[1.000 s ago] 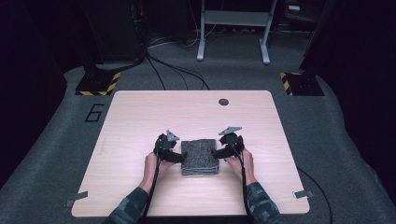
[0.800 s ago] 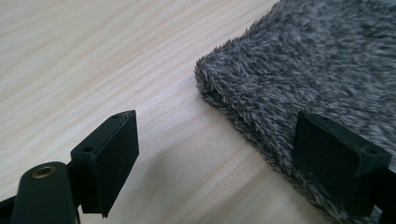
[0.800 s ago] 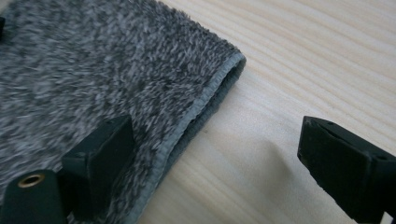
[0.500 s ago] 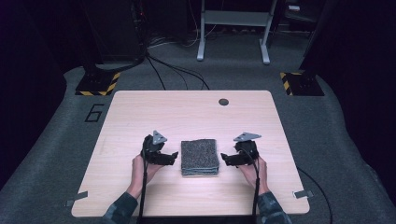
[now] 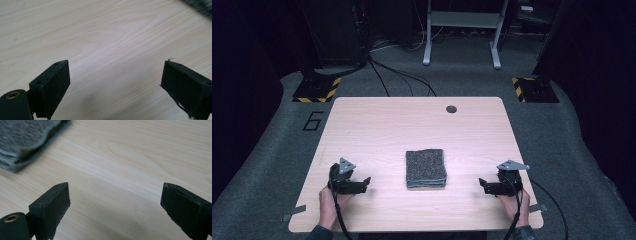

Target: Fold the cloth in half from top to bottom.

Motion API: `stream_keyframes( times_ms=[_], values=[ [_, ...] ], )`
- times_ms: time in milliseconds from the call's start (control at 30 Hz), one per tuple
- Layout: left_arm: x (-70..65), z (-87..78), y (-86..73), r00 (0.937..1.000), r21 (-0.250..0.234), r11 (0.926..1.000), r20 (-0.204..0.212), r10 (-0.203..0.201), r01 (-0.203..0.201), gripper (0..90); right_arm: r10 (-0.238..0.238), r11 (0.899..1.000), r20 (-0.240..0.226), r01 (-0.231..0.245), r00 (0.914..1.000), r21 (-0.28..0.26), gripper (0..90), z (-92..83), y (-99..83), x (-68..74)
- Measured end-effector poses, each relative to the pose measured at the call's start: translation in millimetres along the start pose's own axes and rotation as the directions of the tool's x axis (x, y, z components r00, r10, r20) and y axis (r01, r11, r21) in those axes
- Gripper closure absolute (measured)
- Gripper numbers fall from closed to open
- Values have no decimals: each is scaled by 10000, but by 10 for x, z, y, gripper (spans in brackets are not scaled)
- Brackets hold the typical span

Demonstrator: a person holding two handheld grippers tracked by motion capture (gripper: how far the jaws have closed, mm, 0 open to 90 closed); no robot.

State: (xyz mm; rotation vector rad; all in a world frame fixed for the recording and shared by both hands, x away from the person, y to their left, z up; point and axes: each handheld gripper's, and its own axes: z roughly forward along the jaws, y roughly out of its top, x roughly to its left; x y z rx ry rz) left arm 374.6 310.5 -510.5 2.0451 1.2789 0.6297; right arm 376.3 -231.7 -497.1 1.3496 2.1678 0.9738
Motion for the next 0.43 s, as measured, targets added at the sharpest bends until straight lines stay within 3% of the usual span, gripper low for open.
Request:
stream_keyframes(
  times_ms=[167, 267, 433],
  values=[
    [200, 40, -211, 9988, 239, 9986, -137, -470, 473, 67, 187, 9993, 493, -203, 9986, 324, 80, 35, -219, -171],
    [253, 41, -261, 9969, 15, 9969, -61, -781, 781, 47, 169, 9984, 703, -206, 9974, 518, 50, 92, -281, -216],
    [270, 55, -265, 9974, -47, 9974, 36, -725, 725, 31, 332, 9990, 728, -354, 9968, 287, 0, 136, -305, -269]
  ],
)
